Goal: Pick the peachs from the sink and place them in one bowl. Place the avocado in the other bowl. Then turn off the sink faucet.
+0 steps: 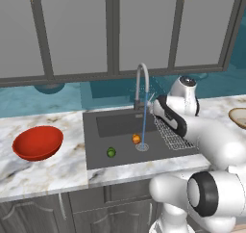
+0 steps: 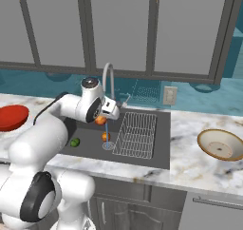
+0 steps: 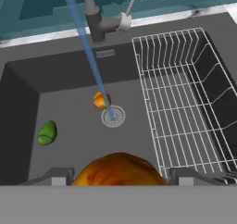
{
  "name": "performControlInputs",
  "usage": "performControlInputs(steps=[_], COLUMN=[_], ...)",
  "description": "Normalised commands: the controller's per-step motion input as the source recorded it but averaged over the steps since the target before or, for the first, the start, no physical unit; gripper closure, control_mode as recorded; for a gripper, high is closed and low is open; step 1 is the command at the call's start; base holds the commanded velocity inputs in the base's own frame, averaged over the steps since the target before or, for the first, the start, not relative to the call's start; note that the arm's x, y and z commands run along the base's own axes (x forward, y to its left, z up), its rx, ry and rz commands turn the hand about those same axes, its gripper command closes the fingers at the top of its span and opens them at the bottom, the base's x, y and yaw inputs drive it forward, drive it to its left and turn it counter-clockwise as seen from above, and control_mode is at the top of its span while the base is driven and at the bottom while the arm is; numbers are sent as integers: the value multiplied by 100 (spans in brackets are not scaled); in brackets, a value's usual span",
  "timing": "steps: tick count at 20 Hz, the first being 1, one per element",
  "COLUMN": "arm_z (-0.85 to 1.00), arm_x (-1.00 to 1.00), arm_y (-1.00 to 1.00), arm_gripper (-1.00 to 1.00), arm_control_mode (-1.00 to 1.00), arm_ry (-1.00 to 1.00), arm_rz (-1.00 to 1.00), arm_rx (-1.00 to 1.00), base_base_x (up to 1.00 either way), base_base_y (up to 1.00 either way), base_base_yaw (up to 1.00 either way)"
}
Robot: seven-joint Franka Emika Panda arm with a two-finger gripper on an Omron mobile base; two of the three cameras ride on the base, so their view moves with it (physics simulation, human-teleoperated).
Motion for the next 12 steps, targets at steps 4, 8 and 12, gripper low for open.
performControlInputs(steps=[4, 8, 12], arm_z=[0, 0, 0], arm_x=[0, 0, 0], arm_y=[-50, -53, -59], arm_gripper=[100, 100, 100], arm_control_mode=[-100, -100, -100], arm_ry=[0, 0, 0], arm_rz=[-2, -3, -4], arm_rx=[0, 0, 0], base_base_x=[0, 0, 0], base_base_y=[0, 0, 0], base_base_yaw=[0, 0, 0])
